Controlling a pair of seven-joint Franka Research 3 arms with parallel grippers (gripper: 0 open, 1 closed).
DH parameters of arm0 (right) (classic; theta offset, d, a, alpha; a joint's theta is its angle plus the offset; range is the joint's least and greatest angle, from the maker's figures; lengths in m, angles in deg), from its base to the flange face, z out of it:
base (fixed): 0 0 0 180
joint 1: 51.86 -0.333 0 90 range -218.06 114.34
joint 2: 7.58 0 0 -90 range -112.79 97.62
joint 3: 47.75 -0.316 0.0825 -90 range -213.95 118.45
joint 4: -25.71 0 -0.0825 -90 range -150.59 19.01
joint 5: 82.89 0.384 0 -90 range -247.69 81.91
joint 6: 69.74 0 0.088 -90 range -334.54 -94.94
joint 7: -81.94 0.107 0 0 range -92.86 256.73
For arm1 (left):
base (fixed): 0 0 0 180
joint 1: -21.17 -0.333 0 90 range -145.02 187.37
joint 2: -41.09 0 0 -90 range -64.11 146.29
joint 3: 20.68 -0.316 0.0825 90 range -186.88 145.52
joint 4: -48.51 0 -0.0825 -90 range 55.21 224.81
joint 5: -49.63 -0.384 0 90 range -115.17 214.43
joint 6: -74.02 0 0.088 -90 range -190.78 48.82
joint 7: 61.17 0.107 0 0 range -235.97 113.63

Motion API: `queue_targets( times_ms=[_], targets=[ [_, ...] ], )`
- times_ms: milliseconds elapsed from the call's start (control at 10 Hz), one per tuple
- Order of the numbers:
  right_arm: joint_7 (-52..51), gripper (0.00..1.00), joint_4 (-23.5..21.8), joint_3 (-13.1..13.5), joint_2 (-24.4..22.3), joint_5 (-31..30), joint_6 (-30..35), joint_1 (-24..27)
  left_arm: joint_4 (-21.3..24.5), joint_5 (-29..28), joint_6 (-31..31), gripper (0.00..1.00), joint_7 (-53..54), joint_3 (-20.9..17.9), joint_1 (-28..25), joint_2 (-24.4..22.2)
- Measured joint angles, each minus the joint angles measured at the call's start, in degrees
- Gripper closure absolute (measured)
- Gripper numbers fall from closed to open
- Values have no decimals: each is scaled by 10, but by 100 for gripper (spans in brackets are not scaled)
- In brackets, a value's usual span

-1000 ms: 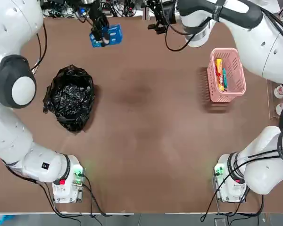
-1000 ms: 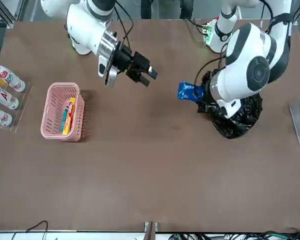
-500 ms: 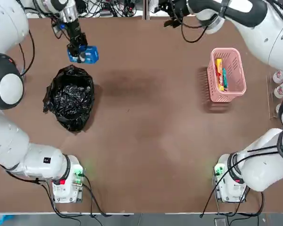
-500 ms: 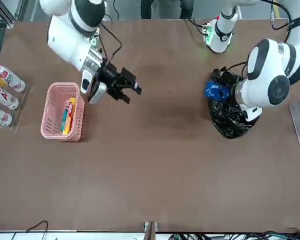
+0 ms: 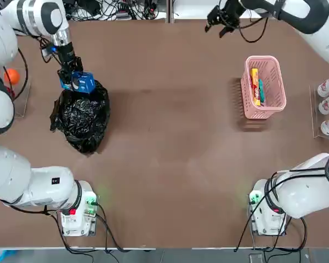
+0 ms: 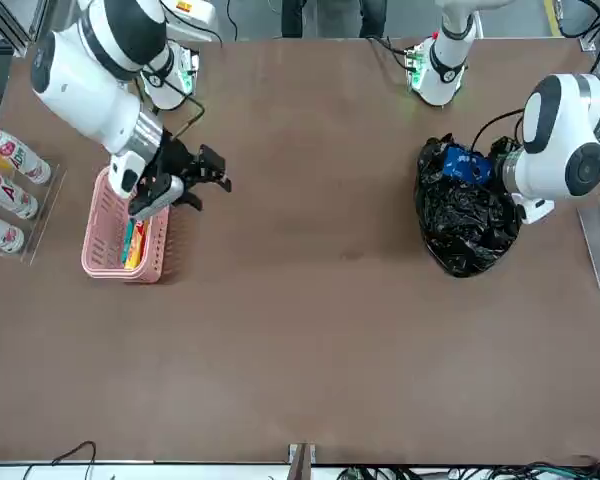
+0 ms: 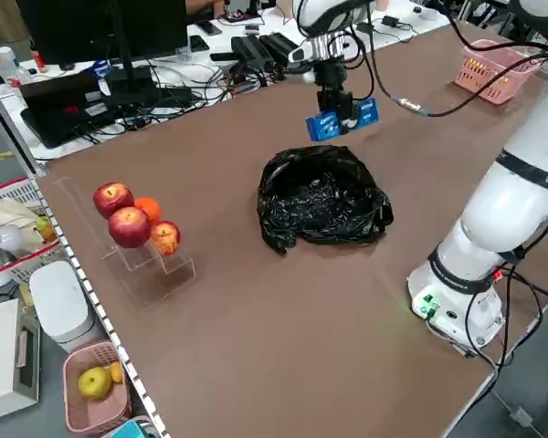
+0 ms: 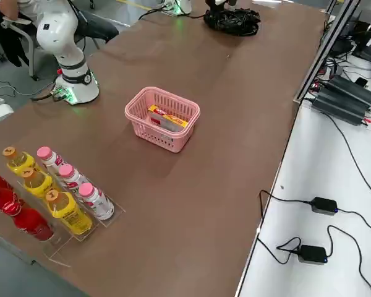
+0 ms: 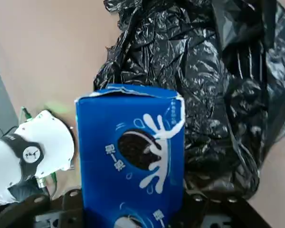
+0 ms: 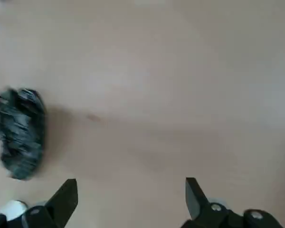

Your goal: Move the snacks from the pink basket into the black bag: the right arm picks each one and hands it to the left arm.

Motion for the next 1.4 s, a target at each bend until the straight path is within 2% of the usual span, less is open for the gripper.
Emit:
queue_targets(
  times_ms=[300, 400, 500, 800, 1000, 1100, 1300, 1400],
  targets=[
    [4, 0, -13, 0, -12, -136, 53, 28, 68, -19, -93, 44, 32, 0, -56, 2],
    [4, 0, -28, 0, -16, -174, 55, 40, 82, -23, -123, 49, 48, 0, -75, 2],
    [4, 0, -49, 0, -22, -202, 55, 55, 95, -24, -152, 49, 57, 0, -86, 6],
    [4, 0, -110, 1, -34, -223, 52, 126, 103, -24, -200, 49, 60, 10, -85, 33],
    [4, 0, -142, 0, -35, -224, 22, 162, 103, -24, -220, 45, 60, 20, -85, 46],
    [2, 0, -161, 0, -36, -224, 0, 175, 103, -24, -223, 39, 60, 23, -85, 48],
    [1, 0, -188, 0, -39, -230, -23, 186, 100, -24, -224, 10, 59, 28, -85, 48],
    [0, 0, -203, -1, -40, -235, -45, 193, 96, -24, -224, 0, 59, 29, -85, 48]
  ],
)
